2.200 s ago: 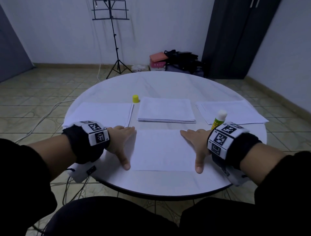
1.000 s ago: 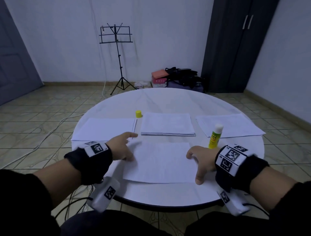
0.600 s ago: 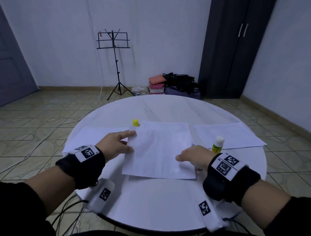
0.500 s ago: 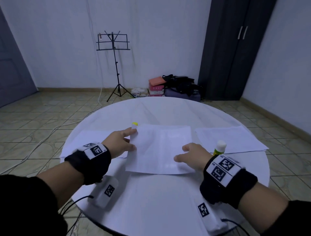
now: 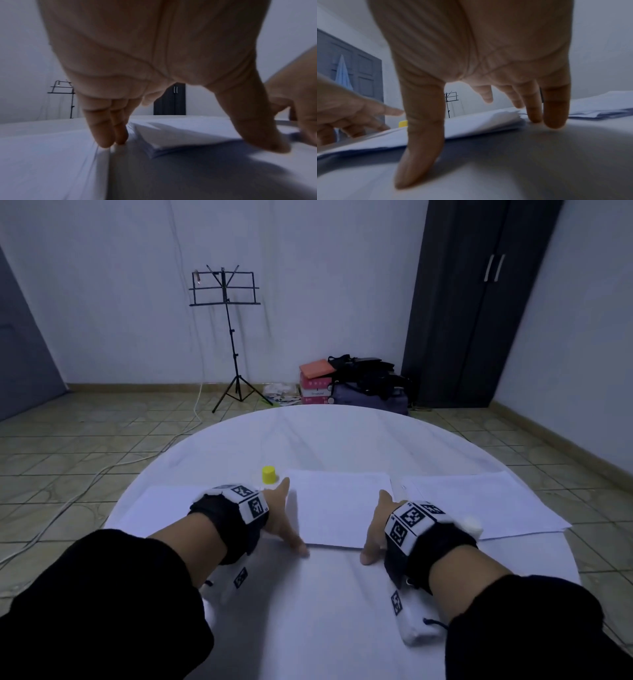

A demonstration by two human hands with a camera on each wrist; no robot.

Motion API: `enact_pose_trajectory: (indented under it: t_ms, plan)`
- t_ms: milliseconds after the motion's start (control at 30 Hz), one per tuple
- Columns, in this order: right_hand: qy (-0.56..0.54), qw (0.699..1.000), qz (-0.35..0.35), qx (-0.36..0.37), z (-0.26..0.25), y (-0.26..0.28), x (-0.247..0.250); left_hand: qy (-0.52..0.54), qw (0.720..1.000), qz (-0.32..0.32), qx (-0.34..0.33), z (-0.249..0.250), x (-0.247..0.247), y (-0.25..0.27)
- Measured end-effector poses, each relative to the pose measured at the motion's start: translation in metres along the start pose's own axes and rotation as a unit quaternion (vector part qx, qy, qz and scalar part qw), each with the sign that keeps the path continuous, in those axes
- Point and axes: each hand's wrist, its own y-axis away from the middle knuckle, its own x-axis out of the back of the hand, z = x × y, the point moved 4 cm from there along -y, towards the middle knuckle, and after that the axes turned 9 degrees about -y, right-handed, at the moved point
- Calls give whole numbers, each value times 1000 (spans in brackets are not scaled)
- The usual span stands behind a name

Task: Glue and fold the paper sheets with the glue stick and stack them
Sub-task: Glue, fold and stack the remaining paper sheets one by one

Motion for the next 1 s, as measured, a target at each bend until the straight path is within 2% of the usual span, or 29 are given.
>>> enact_pose_trajectory:
  t_ms: [200, 267, 333, 500, 600, 700, 800, 1000]
  plan:
    - [38, 998, 23, 42, -7, -5, 9, -64, 996, 58, -9, 11, 5, 4]
    - [51, 998, 20, 40, -10, -8, 8, -106, 993, 49, -13, 14, 4, 6]
    - [72, 996, 18, 42, -13, -3, 6, -106, 993, 47, -8, 11, 2, 6]
    - [81, 995, 61, -2, -10, 5, -3, -114, 992, 59, 9, 12, 0, 11]
    - [68, 994, 72, 47, -12, 18, -8, -116, 991, 62, 34, 17, 0, 21]
    - [39, 998, 21, 32, -10, 18, -28, -116, 988, 88, 42, 29, -1, 35]
    - [86, 993, -55, 66, 3, 41, -35, -136, 984, 116, 23, 48, -6, 48]
    - [189, 971, -101, 107, 55, 60, -31, -158, 984, 76, -26, 94, -8, 54]
